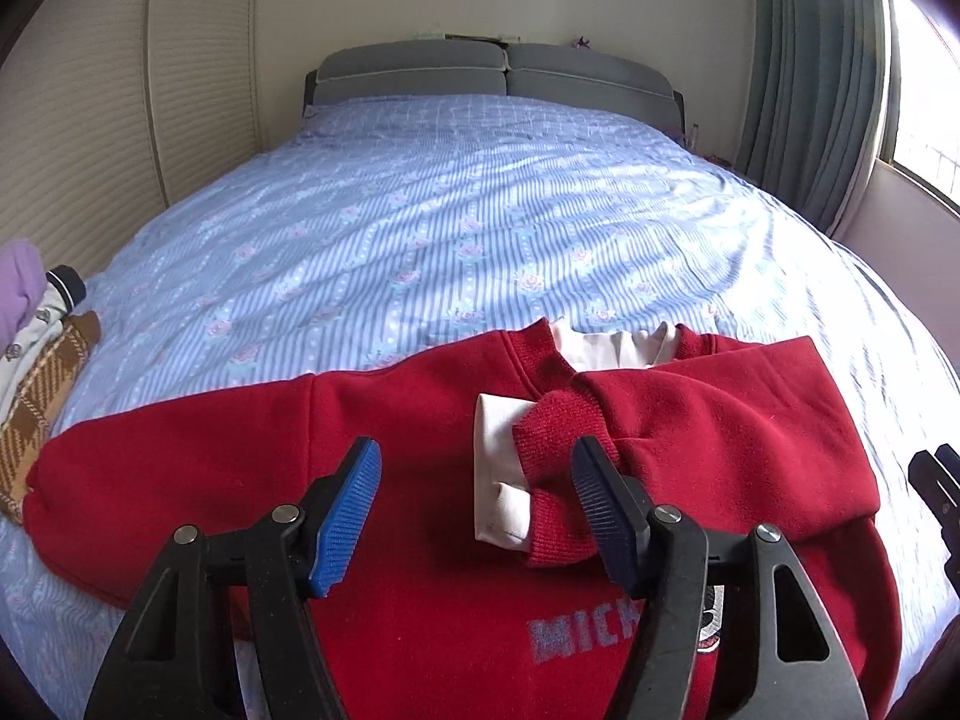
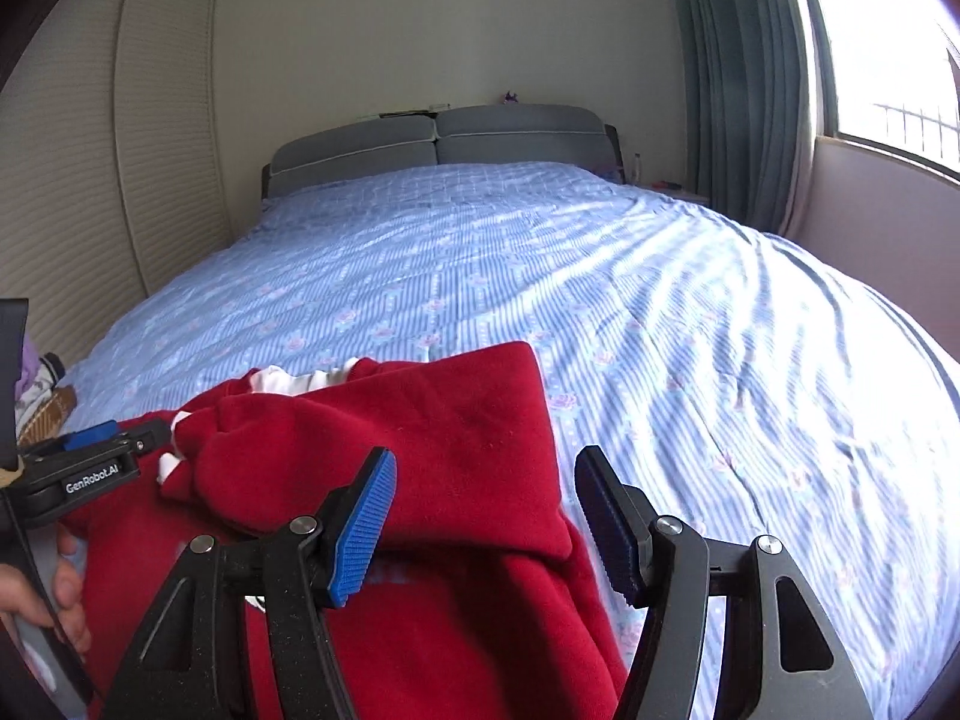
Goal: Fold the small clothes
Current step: 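Fold the held sleeve across the sweatshirt front with the right gripper, then release the sleeve with the right gripper and withdraw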
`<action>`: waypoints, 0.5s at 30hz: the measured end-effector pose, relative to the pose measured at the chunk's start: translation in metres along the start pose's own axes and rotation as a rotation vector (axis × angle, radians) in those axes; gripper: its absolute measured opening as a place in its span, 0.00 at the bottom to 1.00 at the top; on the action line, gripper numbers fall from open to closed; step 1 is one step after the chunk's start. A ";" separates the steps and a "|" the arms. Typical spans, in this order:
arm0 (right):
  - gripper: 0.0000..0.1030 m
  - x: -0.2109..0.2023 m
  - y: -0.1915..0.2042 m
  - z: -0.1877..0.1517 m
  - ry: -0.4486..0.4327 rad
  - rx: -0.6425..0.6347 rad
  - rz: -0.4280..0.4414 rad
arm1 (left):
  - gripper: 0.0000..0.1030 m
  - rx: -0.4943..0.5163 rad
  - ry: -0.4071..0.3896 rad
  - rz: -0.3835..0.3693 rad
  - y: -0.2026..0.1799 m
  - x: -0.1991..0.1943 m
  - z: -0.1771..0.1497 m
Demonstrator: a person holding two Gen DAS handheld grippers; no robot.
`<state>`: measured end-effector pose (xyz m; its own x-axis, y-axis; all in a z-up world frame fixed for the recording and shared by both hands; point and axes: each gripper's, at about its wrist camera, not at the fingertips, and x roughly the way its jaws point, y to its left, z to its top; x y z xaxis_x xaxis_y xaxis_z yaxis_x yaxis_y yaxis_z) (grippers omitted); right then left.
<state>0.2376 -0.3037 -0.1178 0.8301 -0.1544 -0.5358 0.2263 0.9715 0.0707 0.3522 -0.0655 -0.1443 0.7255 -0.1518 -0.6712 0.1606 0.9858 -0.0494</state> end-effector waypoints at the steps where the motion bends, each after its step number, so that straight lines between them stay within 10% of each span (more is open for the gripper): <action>1: 0.61 0.001 -0.002 -0.001 0.001 0.009 -0.001 | 0.64 -0.002 0.009 0.004 0.001 0.006 -0.001; 6: 0.61 0.005 -0.006 -0.008 0.005 0.005 -0.001 | 0.64 -0.045 0.050 -0.050 0.004 0.023 -0.002; 10: 0.61 0.007 -0.010 -0.013 0.017 0.017 0.001 | 0.27 -0.066 0.081 -0.133 0.004 0.031 -0.007; 15: 0.61 0.011 -0.015 -0.021 0.040 0.029 -0.002 | 0.08 -0.009 0.049 -0.072 -0.004 0.023 -0.016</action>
<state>0.2323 -0.3165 -0.1420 0.8085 -0.1484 -0.5695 0.2431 0.9655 0.0934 0.3573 -0.0715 -0.1718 0.6784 -0.2187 -0.7014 0.2051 0.9731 -0.1050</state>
